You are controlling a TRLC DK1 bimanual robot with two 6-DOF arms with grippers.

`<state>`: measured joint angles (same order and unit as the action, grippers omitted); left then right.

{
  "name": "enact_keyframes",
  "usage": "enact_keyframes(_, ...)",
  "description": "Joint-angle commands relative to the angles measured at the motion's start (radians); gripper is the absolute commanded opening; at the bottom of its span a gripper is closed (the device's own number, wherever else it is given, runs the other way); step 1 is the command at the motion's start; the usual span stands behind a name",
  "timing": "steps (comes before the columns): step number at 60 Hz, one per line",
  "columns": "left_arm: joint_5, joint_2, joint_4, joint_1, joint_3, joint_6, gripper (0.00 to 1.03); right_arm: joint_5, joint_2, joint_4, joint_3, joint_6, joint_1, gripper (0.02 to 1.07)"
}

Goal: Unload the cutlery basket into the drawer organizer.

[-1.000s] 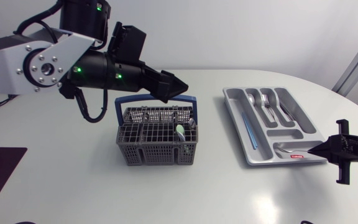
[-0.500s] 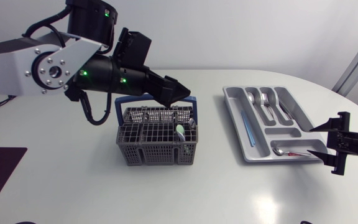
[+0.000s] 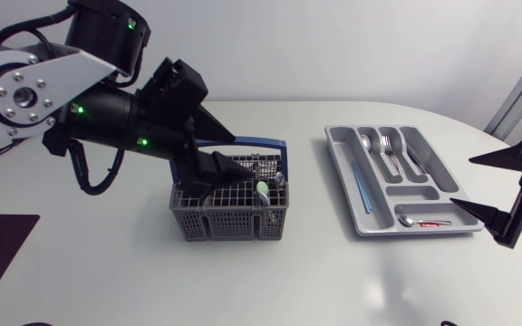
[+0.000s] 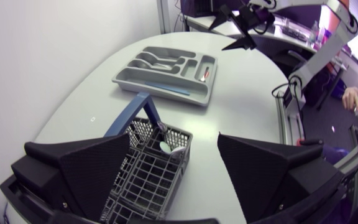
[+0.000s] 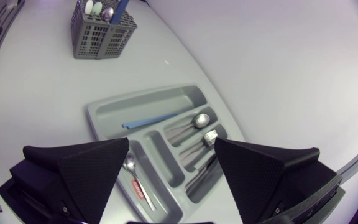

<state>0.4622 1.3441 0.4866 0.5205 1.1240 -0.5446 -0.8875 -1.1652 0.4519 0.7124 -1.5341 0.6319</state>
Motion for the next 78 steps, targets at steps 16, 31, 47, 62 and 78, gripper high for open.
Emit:
enact_keyframes(16, -0.366, 0.006, -0.186, 0.228, -0.19, -0.384, 0.98, -0.013, 0.09, 0.054, -0.176, 0.141, -0.196, 1.02)
enact_keyframes(31, -0.41, 0.066, -0.168, 0.271, -0.112, -0.505, 0.91, -0.001, 0.141, -0.001, -0.245, 0.212, -0.262, 1.02)
enact_keyframes(47, -0.442, 0.122, -0.164, 0.3, -0.078, -0.649, 0.6, 0.005, 0.127, -0.027, -0.258, 0.212, -0.264, 1.02)
enact_keyframes(62, -0.476, 0.185, -0.192, 0.291, -0.056, -0.753, 0.45, 0.005, 0.114, -0.027, -0.269, 0.209, -0.271, 1.02)
enact_keyframes(78, -0.511, 0.239, -0.237, 0.273, -0.049, -0.828, 0.27, 0.005, 0.09, -0.053, -0.278, 0.204, -0.273, 1.02)
